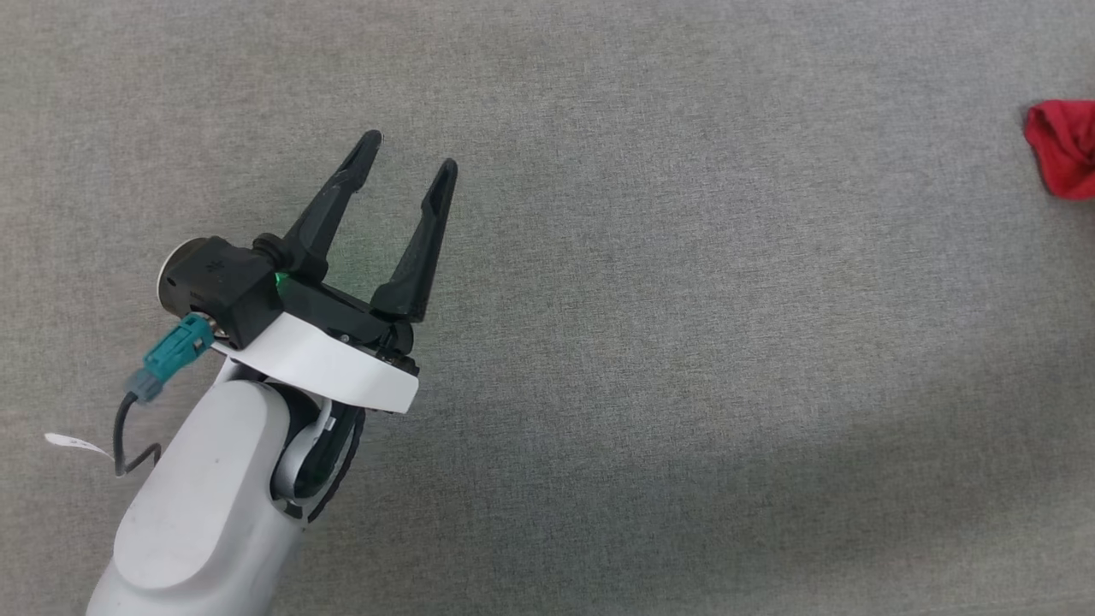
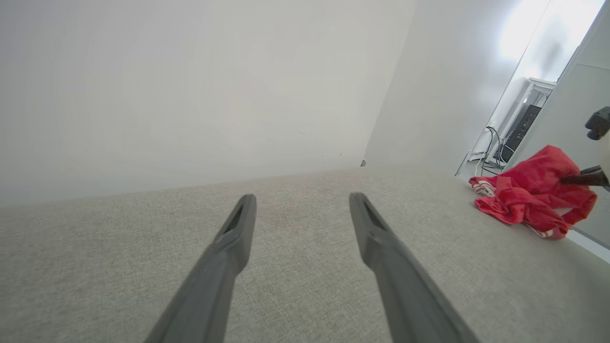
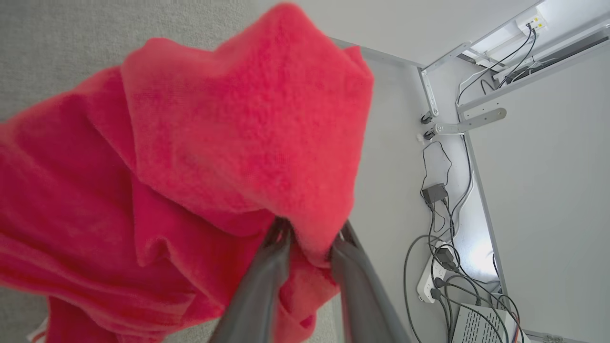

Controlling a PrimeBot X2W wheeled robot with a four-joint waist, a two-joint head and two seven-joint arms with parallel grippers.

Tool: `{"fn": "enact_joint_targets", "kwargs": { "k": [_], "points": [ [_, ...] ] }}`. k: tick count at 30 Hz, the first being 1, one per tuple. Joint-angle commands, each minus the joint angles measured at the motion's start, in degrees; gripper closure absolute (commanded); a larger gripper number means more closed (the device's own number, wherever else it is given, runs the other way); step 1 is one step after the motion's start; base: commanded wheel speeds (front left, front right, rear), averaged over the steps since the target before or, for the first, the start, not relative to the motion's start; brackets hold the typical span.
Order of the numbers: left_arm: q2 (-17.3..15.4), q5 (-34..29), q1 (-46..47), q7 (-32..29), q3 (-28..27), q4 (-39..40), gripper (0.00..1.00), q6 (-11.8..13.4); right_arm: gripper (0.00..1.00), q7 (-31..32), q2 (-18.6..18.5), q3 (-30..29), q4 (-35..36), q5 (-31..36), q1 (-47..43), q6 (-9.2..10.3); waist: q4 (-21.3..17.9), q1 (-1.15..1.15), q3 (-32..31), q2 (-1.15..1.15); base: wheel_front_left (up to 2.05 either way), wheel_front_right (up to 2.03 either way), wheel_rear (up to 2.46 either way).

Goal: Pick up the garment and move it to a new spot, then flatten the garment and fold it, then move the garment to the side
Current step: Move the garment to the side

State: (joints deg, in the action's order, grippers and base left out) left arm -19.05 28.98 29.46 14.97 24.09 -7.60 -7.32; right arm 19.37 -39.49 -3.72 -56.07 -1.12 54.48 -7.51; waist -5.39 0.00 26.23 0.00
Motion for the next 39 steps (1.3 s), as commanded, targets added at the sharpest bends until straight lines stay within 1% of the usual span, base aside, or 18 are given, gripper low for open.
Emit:
{"fn": "enact_joint_targets", "kwargs": {
  "k": [1,6,12,17,20,27,30,32,39],
  "points": [
    [-0.23,0.62,0.84,0.28,-0.24,0.06,0.0,-0.19,0.0,-1.04,0.32,-0.66,-0.6,0.79,0.85,0.04,0.1,0.0,-0.01,0.0,0.0,0.0,0.0],
    [-0.52,1.28,-0.19,0.28,-1.48,0.33,0.0,-0.19,0.0,-3.54,-0.07,-2.66,-1.64,3.48,2.4,0.04,0.22,0.0,-0.35,0.0,0.0,0.0,0.0],
    [-0.77,1.62,-2.25,0.28,-3.93,0.75,0.0,-0.19,0.0,-7.18,1.48,-3.23,-2.13,3.4,3.24,0.04,0.08,0.0,-1.68,0.0,0.0,0.0,0.0],
    [-0.52,1.45,-4.28,0.27,-6.27,0.92,0.0,-0.19,0.0,-11.03,4.54,-3.3,-1.92,0.72,3.09,0.04,0.15,0.0,-3.41,0.0,0.0,0.0,0.0],
    [-0.8,0.99,-5.35,0.27,-7.5,0.65,0.0,-0.19,0.0,-13.32,6.87,-2.4,-1.33,-1.26,1.97,0.04,0.34,0.0,-4.69,0.0,0.0,0.0,0.0],
    [-0.15,0.07,-8.35,0.28,-11.24,-0.11,0.0,-0.19,0.0,-19.37,11.83,0.81,1.58,-6.43,-2.31,0.04,1.19,0.0,-8.23,0.0,0.0,0.0,0.0],
    [0.67,-0.88,-9.86,0.28,-13.57,-0.44,0.0,-0.19,0.0,-21.89,13.35,2.54,3.45,-8.78,-4.84,0.04,1.62,0.0,-9.9,0.0,0.0,0.0,0.0],
    [0.81,-1.25,-10.44,0.28,-14.26,-0.59,0.0,-0.19,0.0,-22.59,13.68,2.86,3.99,-9.27,-5.67,0.04,1.72,0.0,-10.48,0.0,0.0,0.0,0.0],
    [2.01,-4.1,-13.65,0.28,-19.57,-1.08,0.0,-0.19,0.0,-28.05,15.93,6.52,9.08,-12.52,-12.44,0.04,2.57,0.0,-14.53,0.0,0.0,0.0,0.0]
  ]
}}
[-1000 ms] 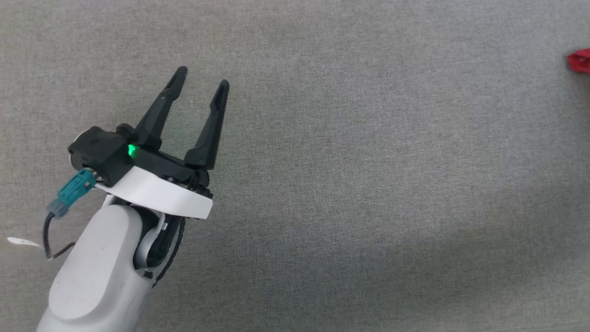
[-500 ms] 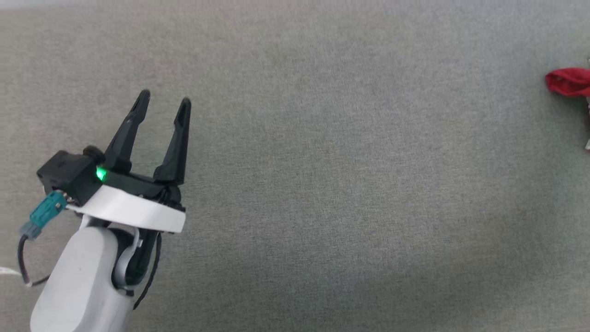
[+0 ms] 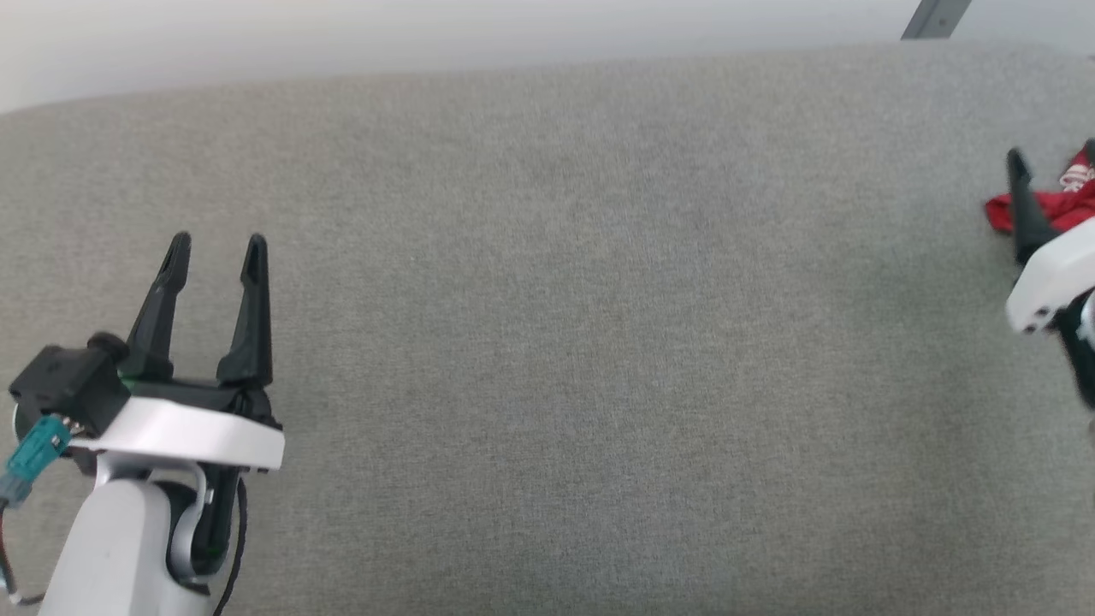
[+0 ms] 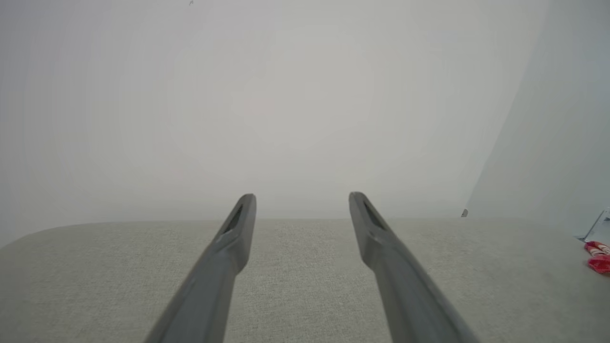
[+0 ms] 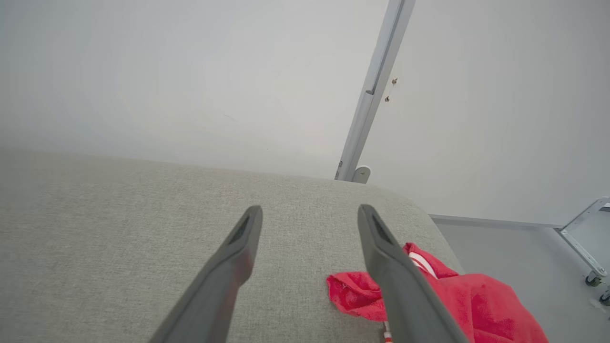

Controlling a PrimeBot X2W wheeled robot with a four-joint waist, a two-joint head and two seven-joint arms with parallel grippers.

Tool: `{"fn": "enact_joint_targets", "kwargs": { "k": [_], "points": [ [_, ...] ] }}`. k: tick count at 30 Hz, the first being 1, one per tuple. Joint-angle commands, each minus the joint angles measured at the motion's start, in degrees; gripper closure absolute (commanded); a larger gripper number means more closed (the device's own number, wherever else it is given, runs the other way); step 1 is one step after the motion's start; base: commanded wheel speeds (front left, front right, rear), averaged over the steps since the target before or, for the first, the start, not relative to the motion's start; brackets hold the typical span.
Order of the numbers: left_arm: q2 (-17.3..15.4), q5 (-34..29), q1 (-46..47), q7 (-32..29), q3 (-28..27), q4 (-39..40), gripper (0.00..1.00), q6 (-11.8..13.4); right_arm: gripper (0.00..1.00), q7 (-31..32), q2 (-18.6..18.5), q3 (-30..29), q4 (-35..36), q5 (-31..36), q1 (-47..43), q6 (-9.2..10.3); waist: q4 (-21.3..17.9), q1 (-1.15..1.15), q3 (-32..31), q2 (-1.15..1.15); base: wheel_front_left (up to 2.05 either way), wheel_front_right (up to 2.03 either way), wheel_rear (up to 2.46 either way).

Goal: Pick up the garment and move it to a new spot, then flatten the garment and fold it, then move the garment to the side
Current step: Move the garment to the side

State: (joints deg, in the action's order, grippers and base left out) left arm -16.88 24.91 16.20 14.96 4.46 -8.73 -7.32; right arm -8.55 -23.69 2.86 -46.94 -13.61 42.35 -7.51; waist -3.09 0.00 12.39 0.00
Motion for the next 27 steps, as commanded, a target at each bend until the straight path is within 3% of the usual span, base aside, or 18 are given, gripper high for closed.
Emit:
{"fn": "enact_joint_targets", "kwargs": {
  "k": [1,15,27],
  "points": [
    [-0.16,-0.63,-1.02,0.29,-0.36,0.15,0.0,-0.19,0.0,-0.65,0.51,0.22,0.49,-0.63,-1.4,0.04,0.37,0.0,-1.3,0.0,0.0,0.0,0.0],
    [2.25,-4.84,-10.87,0.29,-9.32,1.24,0.0,-0.19,0.0,-6.23,3.71,0.95,12.83,-2.81,-17.13,0.04,0.9,0.0,-8.14,0.0,0.0,0.0,0.0],
    [4.92,-7.17,-18.92,0.28,-14.06,4.69,0.0,-0.19,0.0,-6.65,6.78,-1.55,25.41,0.94,-30.65,0.04,0.73,0.0,-11.54,0.0,0.0,0.0,0.0]
  ]
}}
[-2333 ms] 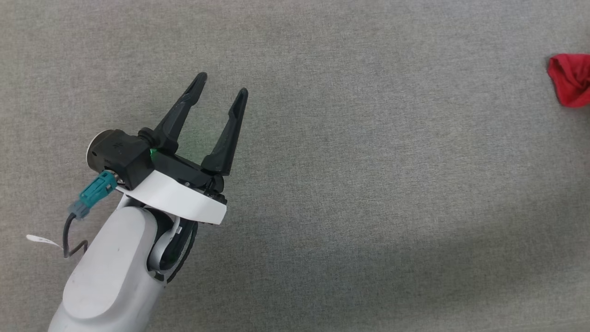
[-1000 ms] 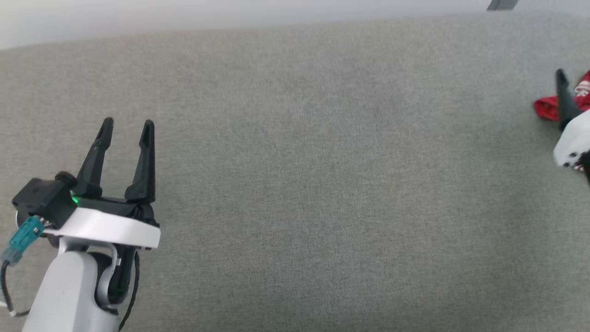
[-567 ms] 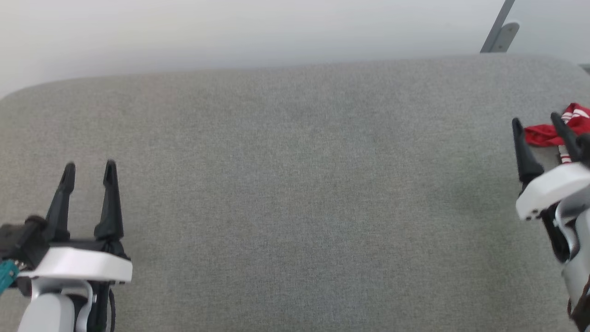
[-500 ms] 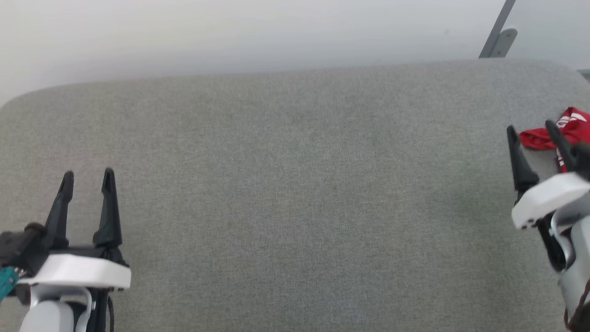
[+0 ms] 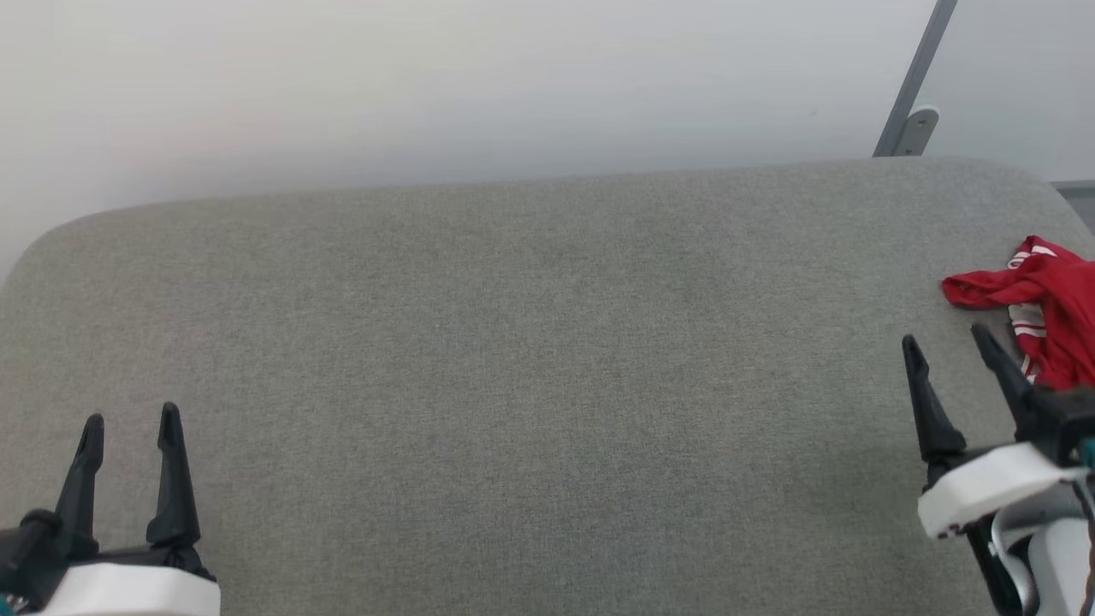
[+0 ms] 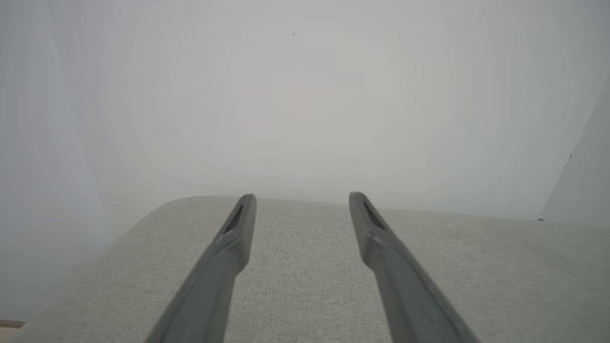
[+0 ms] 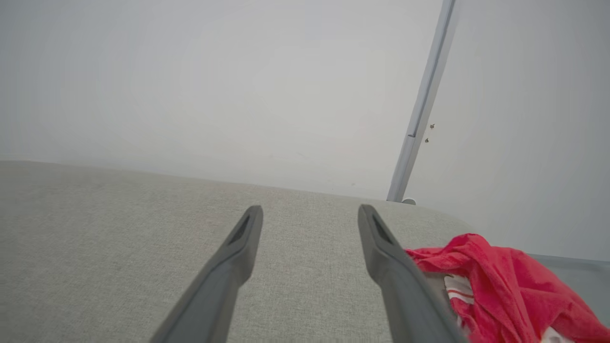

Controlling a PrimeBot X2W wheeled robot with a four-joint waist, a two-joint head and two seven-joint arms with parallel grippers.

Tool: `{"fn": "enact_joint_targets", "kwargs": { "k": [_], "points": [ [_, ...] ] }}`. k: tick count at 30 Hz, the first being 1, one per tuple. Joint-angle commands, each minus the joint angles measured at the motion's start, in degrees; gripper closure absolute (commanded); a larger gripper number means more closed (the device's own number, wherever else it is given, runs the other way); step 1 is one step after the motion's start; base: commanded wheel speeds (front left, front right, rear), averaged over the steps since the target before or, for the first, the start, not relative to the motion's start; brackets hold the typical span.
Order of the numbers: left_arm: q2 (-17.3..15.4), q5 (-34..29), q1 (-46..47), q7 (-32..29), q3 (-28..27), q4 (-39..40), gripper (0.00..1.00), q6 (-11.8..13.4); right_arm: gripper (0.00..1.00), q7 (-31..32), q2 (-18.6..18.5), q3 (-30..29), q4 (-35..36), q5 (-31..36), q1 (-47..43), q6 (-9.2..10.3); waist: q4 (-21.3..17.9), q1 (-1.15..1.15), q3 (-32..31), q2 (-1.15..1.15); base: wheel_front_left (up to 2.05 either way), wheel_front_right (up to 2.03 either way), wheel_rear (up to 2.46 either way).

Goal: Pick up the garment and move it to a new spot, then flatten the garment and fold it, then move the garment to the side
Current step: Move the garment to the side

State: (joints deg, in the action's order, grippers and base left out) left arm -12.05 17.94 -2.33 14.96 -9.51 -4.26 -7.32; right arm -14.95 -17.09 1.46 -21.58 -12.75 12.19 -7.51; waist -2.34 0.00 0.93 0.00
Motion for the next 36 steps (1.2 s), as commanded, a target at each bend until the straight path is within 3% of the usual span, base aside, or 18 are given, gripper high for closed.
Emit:
{"fn": "enact_joint_targets", "kwargs": {
  "k": [1,17,36],
  "points": [
    [0.17,-0.21,-0.79,0.28,-0.26,0.55,0.0,-0.19,0.0,-0.25,0.5,-0.42,1.01,0.26,-1.4,0.04,-0.04,0.0,-0.2,0.0,0.0,0.0,0.0],
    [1.46,0.49,-6.31,0.29,0.15,3.7,0.0,-0.19,0.0,-0.26,4.82,-5.07,11.13,2.03,-11.88,0.04,0.83,0.0,-1.47,0.0,0.0,0.0,0.0],
    [2.24,0.61,-7.09,0.29,-0.85,2.63,0.0,-0.19,0.0,-0.26,7.86,-7.74,14.87,2.46,-17.68,0.04,2.33,0.0,-1.98,0.0,0.0,0.0,0.0]
  ]
}}
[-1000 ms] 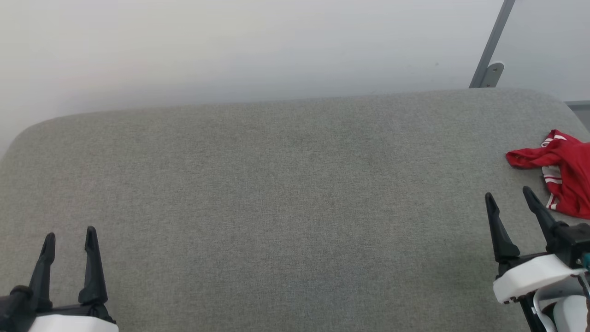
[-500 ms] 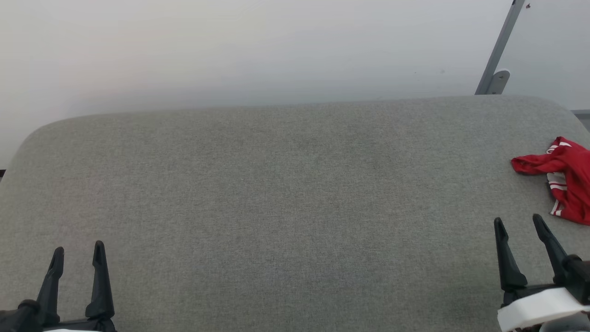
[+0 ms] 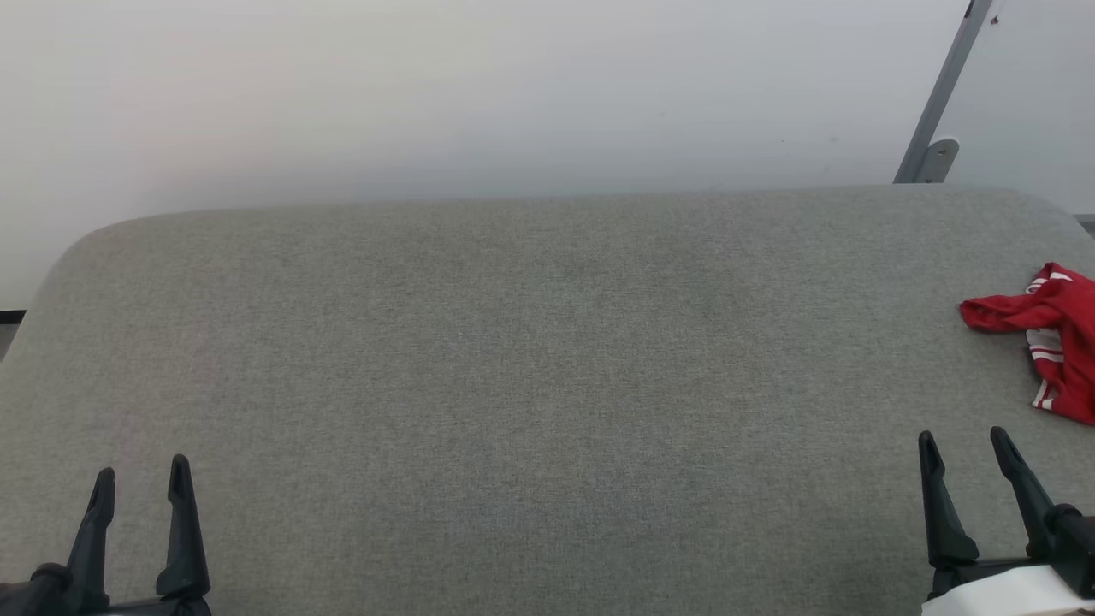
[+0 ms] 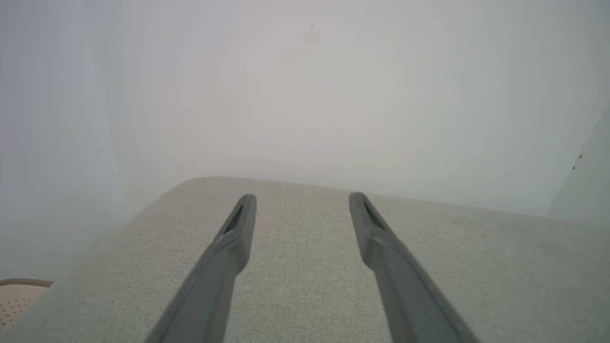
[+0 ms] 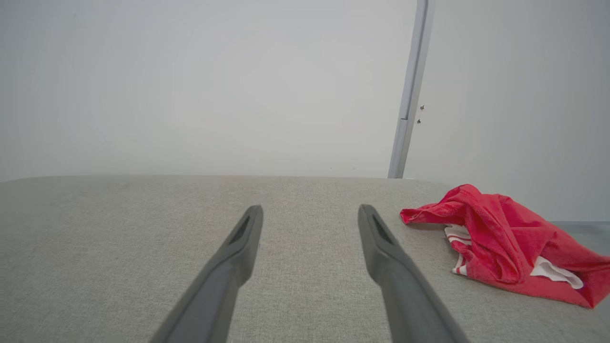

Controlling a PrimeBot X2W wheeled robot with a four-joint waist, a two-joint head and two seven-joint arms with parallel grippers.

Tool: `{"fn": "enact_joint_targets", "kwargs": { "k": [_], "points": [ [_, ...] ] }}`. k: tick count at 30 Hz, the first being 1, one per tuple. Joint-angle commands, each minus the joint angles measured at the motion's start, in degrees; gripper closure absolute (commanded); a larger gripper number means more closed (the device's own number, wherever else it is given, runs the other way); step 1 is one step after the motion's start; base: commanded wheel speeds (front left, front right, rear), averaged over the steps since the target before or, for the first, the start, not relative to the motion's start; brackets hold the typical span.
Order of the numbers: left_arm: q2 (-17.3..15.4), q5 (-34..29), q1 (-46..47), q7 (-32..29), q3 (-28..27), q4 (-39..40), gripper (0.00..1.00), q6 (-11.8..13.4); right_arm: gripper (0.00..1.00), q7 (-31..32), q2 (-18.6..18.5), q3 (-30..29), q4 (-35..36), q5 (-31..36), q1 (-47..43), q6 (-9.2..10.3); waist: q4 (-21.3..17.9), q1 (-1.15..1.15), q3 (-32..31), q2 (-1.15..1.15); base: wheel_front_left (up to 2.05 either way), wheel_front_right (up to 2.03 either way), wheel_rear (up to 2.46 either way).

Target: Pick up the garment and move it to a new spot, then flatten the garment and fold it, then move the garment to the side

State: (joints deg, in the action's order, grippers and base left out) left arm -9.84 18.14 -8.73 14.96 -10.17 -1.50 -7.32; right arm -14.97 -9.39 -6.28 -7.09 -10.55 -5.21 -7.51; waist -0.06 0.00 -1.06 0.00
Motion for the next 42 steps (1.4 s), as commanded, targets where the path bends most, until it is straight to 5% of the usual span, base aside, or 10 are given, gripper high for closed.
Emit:
{"fn": "enact_joint_targets", "kwargs": {
  "k": [1,28,29,42],
  "points": [
    [0.1,0.44,-0.66,0.29,-0.21,-0.19,0.0,-0.19,0.0,-0.23,0.13,0.09,0.46,0.4,-0.3,0.04,0.14,0.0,0.02,0.0,0.0,0.0,0.0],
    [1.66,0.71,-0.76,0.28,-1.26,-1.86,0.0,-0.2,0.0,-0.24,-0.79,1.01,-0.21,-0.02,0.71,0.04,1.19,0.0,0.19,0.0,0.0,0.0,0.0],
    [1.73,0.4,-0.36,-0.02,-1.15,-1.98,1.0,0.0,1.0,0.01,-0.69,0.96,-0.24,-0.04,0.27,0.0,1.2,0.0,0.19,0.0,0.0,0.0,0.0],
    [3.66,9.1,1.09,-2.79,-0.37,-5.49,1.0,-0.01,1.0,2.94,1.11,0.81,-3.16,-9.7,0.75,0.0,1.13,0.0,0.26,0.0,0.0,0.0,0.0]
  ]
}}
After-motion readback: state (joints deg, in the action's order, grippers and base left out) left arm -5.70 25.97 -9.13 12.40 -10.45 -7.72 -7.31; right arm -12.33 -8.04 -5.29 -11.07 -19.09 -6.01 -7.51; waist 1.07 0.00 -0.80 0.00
